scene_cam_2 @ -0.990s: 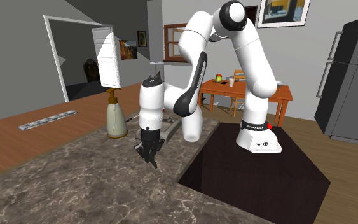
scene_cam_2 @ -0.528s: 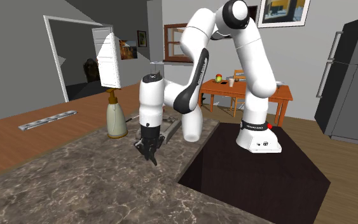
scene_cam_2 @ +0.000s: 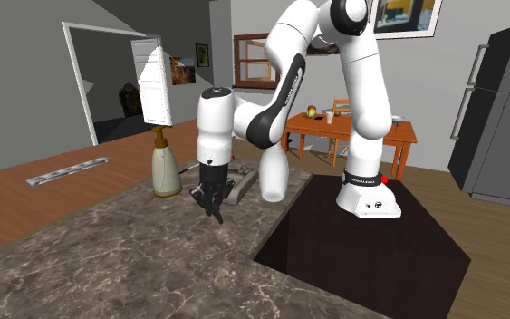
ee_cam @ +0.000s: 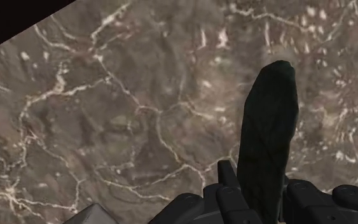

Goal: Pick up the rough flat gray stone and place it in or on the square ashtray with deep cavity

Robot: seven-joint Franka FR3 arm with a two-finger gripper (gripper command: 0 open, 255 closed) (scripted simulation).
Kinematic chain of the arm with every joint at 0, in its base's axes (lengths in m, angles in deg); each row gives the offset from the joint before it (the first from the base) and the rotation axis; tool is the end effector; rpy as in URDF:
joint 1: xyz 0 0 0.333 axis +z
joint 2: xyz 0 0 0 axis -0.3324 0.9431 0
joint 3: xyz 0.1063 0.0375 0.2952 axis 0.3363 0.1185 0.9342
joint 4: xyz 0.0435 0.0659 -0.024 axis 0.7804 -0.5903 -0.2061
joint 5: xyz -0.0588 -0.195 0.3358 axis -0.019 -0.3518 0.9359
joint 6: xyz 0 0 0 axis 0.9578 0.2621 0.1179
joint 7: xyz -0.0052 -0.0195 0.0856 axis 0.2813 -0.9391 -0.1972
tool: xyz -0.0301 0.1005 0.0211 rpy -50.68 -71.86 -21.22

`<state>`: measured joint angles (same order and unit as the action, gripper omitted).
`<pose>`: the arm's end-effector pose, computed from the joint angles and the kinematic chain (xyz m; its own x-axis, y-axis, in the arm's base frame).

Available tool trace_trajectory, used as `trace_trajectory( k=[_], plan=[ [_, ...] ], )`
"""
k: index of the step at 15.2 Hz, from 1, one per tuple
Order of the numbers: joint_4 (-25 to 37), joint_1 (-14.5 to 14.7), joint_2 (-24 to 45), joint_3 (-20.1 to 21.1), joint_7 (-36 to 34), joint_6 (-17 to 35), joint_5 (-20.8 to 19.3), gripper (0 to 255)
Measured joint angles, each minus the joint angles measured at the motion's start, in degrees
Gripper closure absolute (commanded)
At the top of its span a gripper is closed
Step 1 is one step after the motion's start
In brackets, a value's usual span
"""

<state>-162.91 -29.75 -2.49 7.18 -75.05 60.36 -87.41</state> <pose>0.4574 0.2919 0.2608 0.7540 -0.6433 0.1331 -0.6457 -0.7630 -0.0300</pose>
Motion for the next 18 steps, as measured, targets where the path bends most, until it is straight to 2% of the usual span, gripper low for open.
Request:
trace_trajectory(
  k=[11,18],
  plan=[
    [0.79,-4.17,-7.59,5.08,7.64,-5.22,10.11,255],
    [-5.43,-11.67,-14.85,4.15,20.82,-1.82,18.2,255]
  ],
)
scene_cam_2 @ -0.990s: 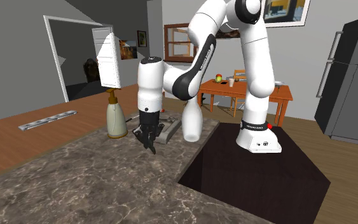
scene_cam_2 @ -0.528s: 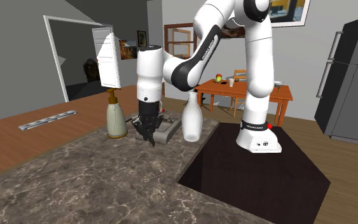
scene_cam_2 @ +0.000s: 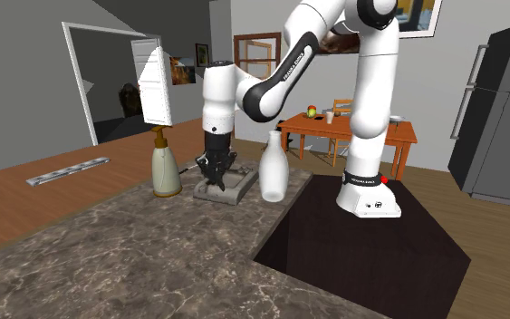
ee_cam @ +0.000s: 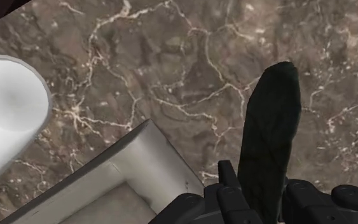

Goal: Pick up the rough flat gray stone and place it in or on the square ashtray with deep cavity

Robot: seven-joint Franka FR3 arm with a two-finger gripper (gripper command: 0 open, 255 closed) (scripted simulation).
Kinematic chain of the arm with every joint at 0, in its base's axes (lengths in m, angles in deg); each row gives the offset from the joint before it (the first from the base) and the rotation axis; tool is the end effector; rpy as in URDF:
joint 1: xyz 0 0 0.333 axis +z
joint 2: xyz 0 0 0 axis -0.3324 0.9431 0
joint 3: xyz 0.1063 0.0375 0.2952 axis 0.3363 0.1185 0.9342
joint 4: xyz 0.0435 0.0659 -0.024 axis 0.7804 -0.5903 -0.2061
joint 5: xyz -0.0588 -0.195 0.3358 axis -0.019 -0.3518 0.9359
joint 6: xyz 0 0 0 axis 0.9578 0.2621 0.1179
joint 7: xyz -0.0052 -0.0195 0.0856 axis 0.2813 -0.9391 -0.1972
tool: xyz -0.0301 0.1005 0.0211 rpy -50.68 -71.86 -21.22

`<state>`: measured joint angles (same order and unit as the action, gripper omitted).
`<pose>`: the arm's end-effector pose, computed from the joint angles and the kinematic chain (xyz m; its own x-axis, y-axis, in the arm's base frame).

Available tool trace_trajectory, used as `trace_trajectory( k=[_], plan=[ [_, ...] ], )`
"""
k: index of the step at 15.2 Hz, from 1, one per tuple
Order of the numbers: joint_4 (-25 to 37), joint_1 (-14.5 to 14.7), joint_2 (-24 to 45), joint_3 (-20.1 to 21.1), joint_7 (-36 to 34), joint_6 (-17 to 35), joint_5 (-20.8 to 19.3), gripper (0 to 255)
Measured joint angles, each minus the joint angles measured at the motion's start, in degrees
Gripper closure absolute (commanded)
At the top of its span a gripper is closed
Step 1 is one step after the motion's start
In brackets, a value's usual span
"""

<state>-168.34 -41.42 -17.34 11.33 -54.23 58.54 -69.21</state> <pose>0.4684 0.2146 0.3228 0.7524 -0.6452 0.1327 -0.6477 -0.7614 -0.0295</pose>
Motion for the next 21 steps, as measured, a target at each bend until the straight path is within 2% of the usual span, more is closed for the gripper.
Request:
trace_trajectory(
  k=[4,7,13,16,21],
  plan=[
    [-4.22,-3.43,-3.62,-2.3,8.68,2.74,4.44,255],
    [-5.4,-5.67,-3.59,-4.49,13.26,4.36,4.76,255],
    [-7.24,-10.08,-5.4,-9.3,25.08,5.75,8.22,255],
    [-7.72,-11.71,-4.21,-11.01,27.67,7.37,7.33,255],
    [-8.29,-11.96,-0.38,-11.61,24.19,10.83,2.26,255]
  ],
)
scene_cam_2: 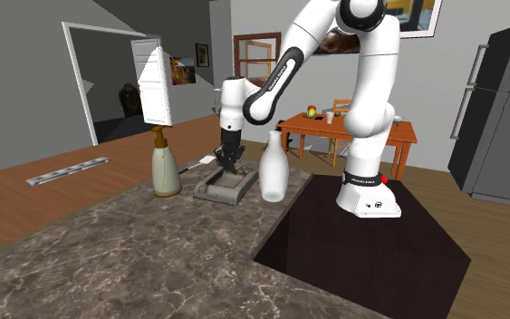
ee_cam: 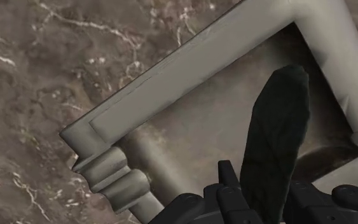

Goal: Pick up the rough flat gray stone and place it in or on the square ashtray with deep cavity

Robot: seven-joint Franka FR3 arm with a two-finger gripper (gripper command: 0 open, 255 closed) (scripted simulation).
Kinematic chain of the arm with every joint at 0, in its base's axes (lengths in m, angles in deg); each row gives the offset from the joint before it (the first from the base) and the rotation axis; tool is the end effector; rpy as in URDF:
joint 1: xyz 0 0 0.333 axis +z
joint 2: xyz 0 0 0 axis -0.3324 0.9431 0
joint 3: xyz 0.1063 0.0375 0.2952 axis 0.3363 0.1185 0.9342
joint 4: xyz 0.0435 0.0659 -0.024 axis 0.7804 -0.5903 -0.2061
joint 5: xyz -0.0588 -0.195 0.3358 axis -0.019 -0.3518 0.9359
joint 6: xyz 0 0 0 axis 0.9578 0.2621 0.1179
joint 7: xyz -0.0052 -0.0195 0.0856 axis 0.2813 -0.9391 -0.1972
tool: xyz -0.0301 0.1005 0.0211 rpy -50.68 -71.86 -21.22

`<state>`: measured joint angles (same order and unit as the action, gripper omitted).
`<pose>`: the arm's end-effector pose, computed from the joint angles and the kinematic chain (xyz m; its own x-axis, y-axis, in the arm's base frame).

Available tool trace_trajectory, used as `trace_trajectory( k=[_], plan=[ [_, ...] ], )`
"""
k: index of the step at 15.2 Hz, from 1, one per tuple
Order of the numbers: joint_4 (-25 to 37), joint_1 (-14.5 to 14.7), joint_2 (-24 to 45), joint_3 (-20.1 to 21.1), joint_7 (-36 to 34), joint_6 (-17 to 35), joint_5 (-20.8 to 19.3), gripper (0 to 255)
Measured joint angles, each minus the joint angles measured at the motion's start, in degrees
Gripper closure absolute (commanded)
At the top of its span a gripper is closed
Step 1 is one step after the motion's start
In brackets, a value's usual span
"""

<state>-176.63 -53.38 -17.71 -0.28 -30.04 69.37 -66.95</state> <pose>0.4835 0.0154 0.2811 0.7536 -0.6439 0.1319 -0.6463 -0.7625 -0.0297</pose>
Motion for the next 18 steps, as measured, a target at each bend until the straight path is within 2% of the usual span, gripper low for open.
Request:
trace_trajectory(
  k=[5,11,12,18],
  plan=[
    [-0.12,0.68,4.24,-1.65,-4.72,3.22,-6.4,255],
    [-0.12,0.87,4.77,-1.96,-5.39,3.63,-7.28,255],
    [-0.12,0.88,4.78,-1.96,-5.39,3.64,-7.29,0],
    [-0.11,0.88,4.78,-1.96,-5.4,3.64,-7.3,0]
  ],
)
